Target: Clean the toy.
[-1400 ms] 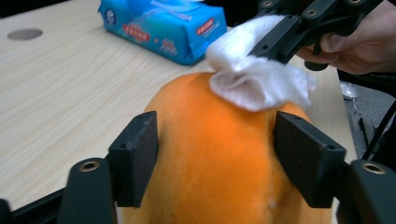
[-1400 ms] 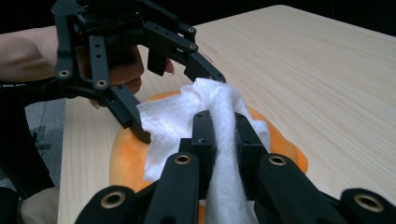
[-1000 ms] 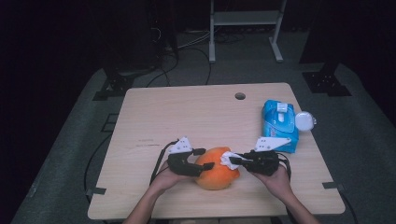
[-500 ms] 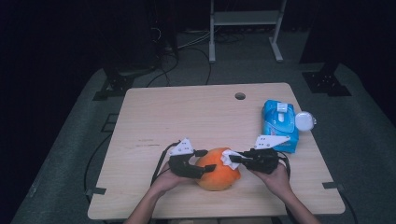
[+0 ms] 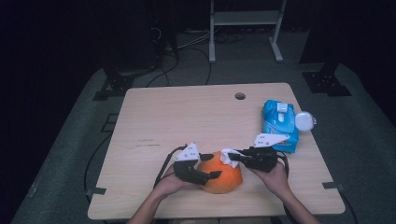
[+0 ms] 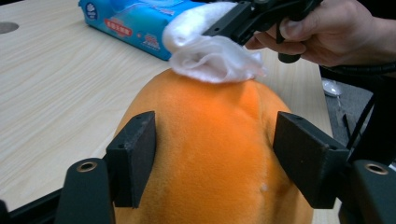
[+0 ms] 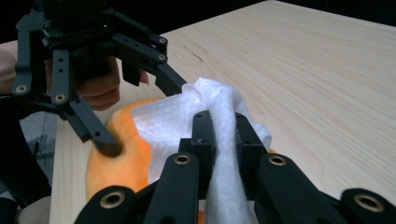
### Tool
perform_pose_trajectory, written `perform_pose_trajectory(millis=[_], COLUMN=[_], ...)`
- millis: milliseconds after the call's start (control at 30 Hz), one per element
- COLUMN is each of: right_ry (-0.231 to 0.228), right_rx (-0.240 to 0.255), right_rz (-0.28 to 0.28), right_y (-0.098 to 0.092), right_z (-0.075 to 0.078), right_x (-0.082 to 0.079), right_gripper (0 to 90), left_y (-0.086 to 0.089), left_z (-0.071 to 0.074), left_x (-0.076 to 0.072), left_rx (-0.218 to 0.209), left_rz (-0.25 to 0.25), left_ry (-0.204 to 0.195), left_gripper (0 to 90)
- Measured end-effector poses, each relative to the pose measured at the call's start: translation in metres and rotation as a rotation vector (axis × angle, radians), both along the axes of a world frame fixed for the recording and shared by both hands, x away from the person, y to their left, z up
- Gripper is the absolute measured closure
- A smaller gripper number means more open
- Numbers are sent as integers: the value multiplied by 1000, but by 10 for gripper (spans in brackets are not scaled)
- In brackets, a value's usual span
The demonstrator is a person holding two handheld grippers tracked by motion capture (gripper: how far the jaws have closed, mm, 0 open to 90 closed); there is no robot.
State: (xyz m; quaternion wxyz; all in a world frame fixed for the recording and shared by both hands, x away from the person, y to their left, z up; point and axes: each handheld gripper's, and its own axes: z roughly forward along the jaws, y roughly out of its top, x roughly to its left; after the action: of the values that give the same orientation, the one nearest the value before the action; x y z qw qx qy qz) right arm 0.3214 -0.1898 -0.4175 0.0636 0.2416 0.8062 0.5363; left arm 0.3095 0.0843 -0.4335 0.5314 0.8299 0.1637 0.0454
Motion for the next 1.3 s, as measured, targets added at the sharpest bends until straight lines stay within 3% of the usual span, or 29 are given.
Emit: perform_pose_trajectory(millis=[133, 267, 433, 500, 567, 633, 667, 733, 767, 833, 933, 1033, 1100, 1167, 1300], right_ry=[-2, -7, -21, -20, -22, -19, -27, -47, -64, -85, -88, -59, -65, -69, -58], right_rx=[-7, -13, -23, -24, -31, -28, -20, 0, 11, 18, -12, -27, -29, -41, -36], right_rz=[12, 44, 69, 69, 61, 48, 43, 36, 35, 32, 34, 43, 45, 46, 40], right_y=[1, 1, 3, 3, 2, 1, 0, -2, -2, 1, 5, 6, 7, 6, 2], right_z=[-1, -2, 0, 0, 0, 1, 4, 9, 14, 17, 15, 6, 5, 5, 3], right_x=[-1, -5, -10, -10, -9, -8, -8, -10, -11, -13, -13, -10, -10, -11, -10], right_gripper=[813, 814, 813, 813, 813, 813, 813, 813, 813, 813, 813, 813, 813, 813, 813], left_y=[1, 6, 5, 3, 2, -1, -2, -8, -11, -14, -15, -11, -8, -3, 4], left_z=[3, 5, -6, -8, -6, 0, 3, 10, 13, 13, 6, 6, 6, 5, -4], left_x=[0, 8, 15, 16, 13, 8, 5, -3, -6, -7, -5, 0, 2, 7, 15], left_rx=[-1, -2, 3, 8, 25, 26, 19, 19, 29, 32, 44, 15, -3, 0, -24], left_rz=[-12, 30, 24, 14, 20, 36, 44, 76, 91, 100, 86, 76, 81, 96, 104], left_ry=[-3, 29, 126, 143, 109, 40, 8, -118, -163, -198, -173, -112, -79, -27, 92], left_gripper=[248, 128, 73, 90, 208, 319, 344, 363, 363, 358, 325, 224, 168, 102, 85])
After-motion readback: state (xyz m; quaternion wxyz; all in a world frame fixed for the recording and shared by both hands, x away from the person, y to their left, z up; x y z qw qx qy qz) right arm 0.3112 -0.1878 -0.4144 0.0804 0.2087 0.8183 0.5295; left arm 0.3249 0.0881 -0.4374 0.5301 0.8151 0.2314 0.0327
